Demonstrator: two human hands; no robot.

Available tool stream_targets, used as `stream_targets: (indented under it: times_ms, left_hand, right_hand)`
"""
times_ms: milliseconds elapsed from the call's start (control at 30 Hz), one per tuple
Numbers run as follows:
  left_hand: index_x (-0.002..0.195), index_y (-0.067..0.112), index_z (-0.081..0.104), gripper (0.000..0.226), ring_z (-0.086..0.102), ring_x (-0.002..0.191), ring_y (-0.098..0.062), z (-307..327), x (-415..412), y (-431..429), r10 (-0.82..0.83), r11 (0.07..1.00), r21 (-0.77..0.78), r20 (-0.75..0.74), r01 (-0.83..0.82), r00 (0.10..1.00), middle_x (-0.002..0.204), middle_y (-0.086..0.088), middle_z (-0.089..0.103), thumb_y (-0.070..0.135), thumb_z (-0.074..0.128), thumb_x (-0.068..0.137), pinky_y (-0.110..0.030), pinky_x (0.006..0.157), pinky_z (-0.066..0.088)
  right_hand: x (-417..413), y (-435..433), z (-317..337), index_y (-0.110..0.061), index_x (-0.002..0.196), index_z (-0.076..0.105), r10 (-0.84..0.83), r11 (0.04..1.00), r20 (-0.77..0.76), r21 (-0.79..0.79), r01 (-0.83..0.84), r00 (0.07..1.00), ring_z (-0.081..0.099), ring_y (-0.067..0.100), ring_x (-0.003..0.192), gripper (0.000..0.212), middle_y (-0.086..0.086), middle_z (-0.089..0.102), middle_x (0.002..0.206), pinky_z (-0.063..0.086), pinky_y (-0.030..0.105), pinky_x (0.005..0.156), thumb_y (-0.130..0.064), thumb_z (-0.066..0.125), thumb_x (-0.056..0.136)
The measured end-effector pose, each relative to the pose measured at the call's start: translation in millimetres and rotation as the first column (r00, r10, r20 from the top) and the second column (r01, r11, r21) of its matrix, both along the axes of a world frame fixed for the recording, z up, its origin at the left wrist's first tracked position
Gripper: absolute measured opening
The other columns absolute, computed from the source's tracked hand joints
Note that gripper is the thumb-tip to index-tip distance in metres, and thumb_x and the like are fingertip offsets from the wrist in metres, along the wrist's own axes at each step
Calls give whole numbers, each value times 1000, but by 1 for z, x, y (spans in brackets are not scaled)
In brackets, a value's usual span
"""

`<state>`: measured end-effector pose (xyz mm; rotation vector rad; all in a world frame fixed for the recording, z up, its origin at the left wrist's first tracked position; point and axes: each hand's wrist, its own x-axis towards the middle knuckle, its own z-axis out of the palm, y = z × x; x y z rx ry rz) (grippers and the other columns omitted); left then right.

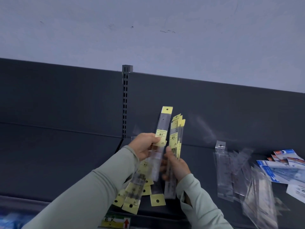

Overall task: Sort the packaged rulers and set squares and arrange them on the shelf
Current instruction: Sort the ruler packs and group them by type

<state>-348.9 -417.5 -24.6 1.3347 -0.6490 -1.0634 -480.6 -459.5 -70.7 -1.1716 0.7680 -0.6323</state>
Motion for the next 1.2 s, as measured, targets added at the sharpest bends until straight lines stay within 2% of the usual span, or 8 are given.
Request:
stream_targets:
  times_ms: [167,433,533,633,700,867,1033,1200]
  left_hand:
    - [94,6,65,8,63,70,-17,3,-16,-3,52,996,-65,-85,-58,995,83,-8,68,5,58,93,-22,50,51]
    - [108,9,55,35,56,73,-11,-5,-20,-4,138,987,-108,215,-116,967,86,-1,58,4,75,80,-17,58,49]
    - [87,16,59,10,57,84,-17,-12,1,-2,249,967,-66,464,-247,850,94,-4,61,13,68,85,-28,74,51]
    - [72,10,58,23,61,79,-18,-21,23,8,-80,954,237,795,-186,602,78,-2,60,25,63,88,-33,77,51]
    - [79,13,57,32,54,69,-13,-26,25,16,-377,862,486,804,-142,460,74,2,55,42,70,81,-27,65,46]
    - [97,18,58,48,62,89,-17,-39,25,16,-485,791,585,778,-179,399,103,-1,65,46,82,65,-30,79,53]
    - [71,8,60,24,58,68,-16,-31,29,20,-291,879,452,760,-152,580,80,-9,66,25,74,81,-28,61,47]
    - [87,3,64,25,59,70,-20,-20,24,18,29,994,96,234,-53,972,81,-10,63,19,50,99,-37,73,47]
  right_hand:
    - [2,3,1,-11,114,66,48,998,43,-30,-46,998,68,29,99,94,12,72,105,50,46,96,-70,80,43]
    - [2,5,5,-5,85,59,48,999,164,-25,-45,985,57,19,51,42,6,58,58,49,30,54,-42,73,73]
    - [1,5,6,-6,85,55,-8,998,156,57,-1,988,50,21,46,31,4,44,49,45,26,49,-36,55,93]
    - [-1,4,4,-5,84,55,-51,988,204,155,19,978,48,21,45,26,5,42,49,46,28,51,-26,48,98]
    - [-1,5,3,-5,85,55,-69,977,214,211,23,974,46,21,44,22,6,44,51,45,31,54,-21,49,98]
    - [1,9,1,-5,90,54,-48,981,153,191,18,987,42,17,36,16,7,48,54,42,25,43,-18,49,98]
    - [-1,11,0,-4,90,53,-30,985,100,173,13,994,43,18,37,16,8,51,56,43,25,41,-17,50,98]
    - [-3,10,-4,-4,98,56,-23,988,50,157,15,998,53,19,44,17,11,62,70,43,24,39,-21,51,97]
